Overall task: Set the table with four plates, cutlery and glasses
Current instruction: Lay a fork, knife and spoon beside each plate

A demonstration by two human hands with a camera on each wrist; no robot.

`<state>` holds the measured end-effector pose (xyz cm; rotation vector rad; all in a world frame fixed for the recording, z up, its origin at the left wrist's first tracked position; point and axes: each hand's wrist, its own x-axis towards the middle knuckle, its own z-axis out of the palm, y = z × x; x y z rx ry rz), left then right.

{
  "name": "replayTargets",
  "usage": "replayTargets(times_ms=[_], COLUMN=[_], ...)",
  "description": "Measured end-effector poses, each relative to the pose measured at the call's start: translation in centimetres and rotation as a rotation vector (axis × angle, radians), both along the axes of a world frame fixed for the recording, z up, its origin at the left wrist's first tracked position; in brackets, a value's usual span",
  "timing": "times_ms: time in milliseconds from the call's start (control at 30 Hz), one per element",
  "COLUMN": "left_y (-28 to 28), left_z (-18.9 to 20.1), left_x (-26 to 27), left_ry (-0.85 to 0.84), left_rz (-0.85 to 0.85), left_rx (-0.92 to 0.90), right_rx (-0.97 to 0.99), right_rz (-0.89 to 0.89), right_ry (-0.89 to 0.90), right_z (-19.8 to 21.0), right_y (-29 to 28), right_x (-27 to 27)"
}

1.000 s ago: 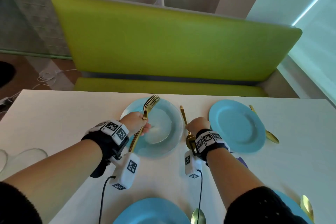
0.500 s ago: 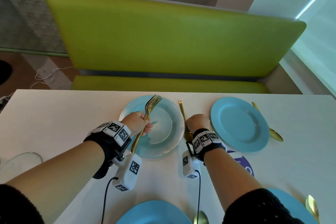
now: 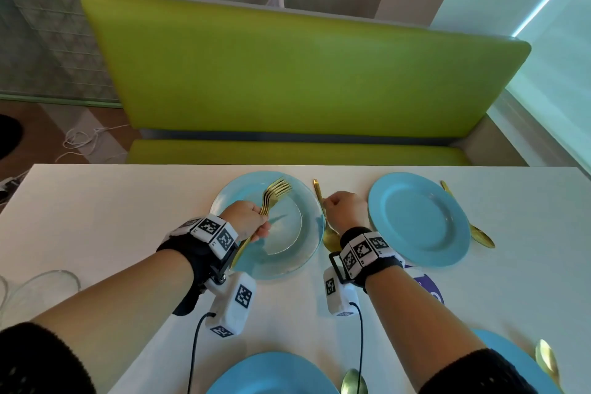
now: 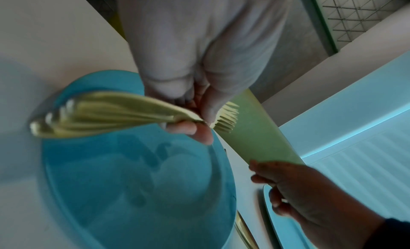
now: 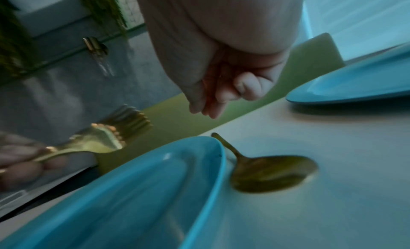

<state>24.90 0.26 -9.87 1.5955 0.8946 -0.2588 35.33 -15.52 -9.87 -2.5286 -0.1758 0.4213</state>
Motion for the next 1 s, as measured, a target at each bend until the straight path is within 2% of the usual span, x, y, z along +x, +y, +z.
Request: replayTargets(times_ms=[100,200,333,667,833,933,1000], left_y=[-0.5,-1.0,-1.7,-3.9,-4.7,-4.7,-4.4], left_z=[0.1,0.3,0.7,1.9,2.2,1.8,1.4], left_x=[0.1,0.1,0.1,-0.1,-0.2,-0.3,-0.2], left_ry=[0.027,0.038,0.033,0.017,0.050,0.059,0.051], left_rz=[-0.052,-0.096,-0.170,-0.368,-0.441,-0.409,-0.322], left_rx=[0.021,0.048,0.033,0.033,0.048,0.091,0.115], right_rx=[0.072,0.062,0.007,-0.196,-0.194,-0.250,-0.289], right_rz=[0.186,0.381,0.514,0.673,0.681,0.687,0.639], right_ry=[-0.066,-0.123,-0.136,-0.145,-0.088,-0.057,-0.042], right_z=[1.0,1.6,1.9,3.6,4.1,4.0,3.8], right_y=[0.9,1.4,0.9,-2.0,-3.0,-3.4,-4.0], right_x=[-1.5,-3.0,-4.3,-5.1,-5.0,-4.6,-3.9])
